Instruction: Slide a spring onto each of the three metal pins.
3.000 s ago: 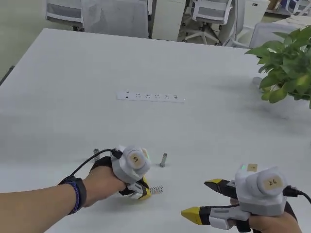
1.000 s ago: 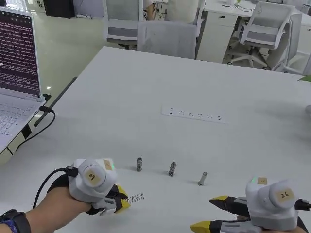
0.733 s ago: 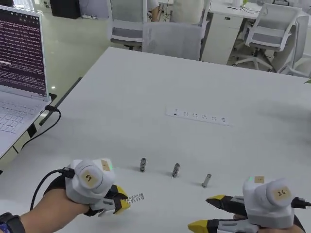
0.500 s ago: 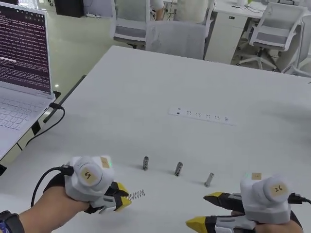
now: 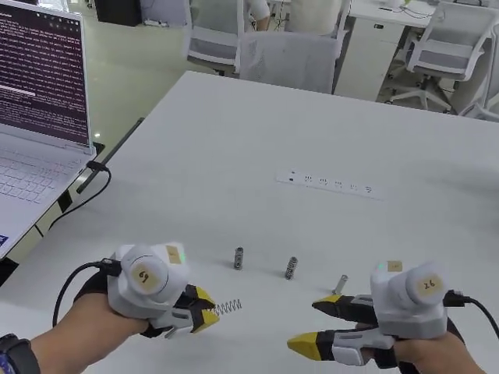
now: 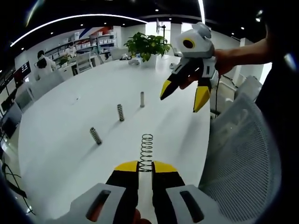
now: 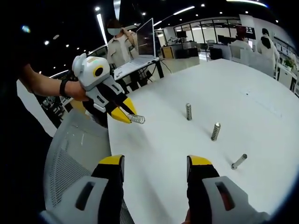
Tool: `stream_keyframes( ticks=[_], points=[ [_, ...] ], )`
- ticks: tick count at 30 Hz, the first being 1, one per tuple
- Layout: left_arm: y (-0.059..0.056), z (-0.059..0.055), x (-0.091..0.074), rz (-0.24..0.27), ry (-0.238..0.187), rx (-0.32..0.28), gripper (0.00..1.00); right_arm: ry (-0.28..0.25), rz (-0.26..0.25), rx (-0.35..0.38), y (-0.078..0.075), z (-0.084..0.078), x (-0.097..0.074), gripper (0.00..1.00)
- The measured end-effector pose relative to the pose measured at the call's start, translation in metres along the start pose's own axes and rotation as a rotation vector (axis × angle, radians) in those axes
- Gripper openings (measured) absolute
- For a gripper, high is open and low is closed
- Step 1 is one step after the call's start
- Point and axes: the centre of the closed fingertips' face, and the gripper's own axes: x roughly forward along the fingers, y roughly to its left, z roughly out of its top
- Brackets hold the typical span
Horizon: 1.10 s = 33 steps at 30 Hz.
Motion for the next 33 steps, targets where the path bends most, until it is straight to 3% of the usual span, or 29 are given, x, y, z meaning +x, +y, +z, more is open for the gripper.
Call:
stream_keyframes(
  ticks=[11,20,33],
  points=[
    [-0.01,0.014,0.001,-0.019,-0.017,0.032,0.02,-0.011,0.045,-0.023,0.007,0.009,0.009,0.47],
    [-0.023,0.026,0.005,-0.047,-0.03,0.067,0.02,-0.029,0.12,-0.05,0.024,0.021,0.019,0.4],
    [-0.036,0.038,0.008,-0.079,-0.042,0.118,0.02,-0.016,0.201,-0.076,0.039,0.02,0.027,0.32]
  ],
)
